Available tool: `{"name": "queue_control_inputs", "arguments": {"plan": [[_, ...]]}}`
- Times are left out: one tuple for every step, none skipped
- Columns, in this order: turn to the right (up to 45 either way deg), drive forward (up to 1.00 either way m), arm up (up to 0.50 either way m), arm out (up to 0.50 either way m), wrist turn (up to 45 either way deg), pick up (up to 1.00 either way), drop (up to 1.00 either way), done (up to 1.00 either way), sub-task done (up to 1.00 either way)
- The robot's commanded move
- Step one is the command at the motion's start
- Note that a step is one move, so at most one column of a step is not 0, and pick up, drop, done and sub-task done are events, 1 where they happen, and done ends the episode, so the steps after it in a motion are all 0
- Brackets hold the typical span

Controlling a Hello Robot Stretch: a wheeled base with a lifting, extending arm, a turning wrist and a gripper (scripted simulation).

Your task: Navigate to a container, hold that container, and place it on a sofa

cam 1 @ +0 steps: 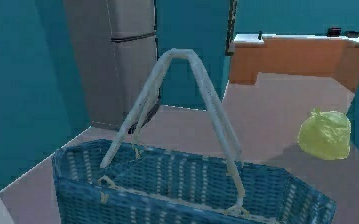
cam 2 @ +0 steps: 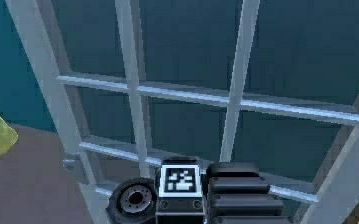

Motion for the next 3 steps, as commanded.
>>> {"name": "queue_control_inputs", "arguments": {"plan": [[0.0, 0.30, 0.00, 0.00, 0.0, 0.00, 0.00, 0.00, 0.00], [15.0, 0.00, 0.00, 0.00, 0.0, 0.00, 0.00, 0.00, 0.00], [0.0, 0.40, 0.00, 0.00, 0.0, 0.00, 0.00, 0.00, 0.00]]}}
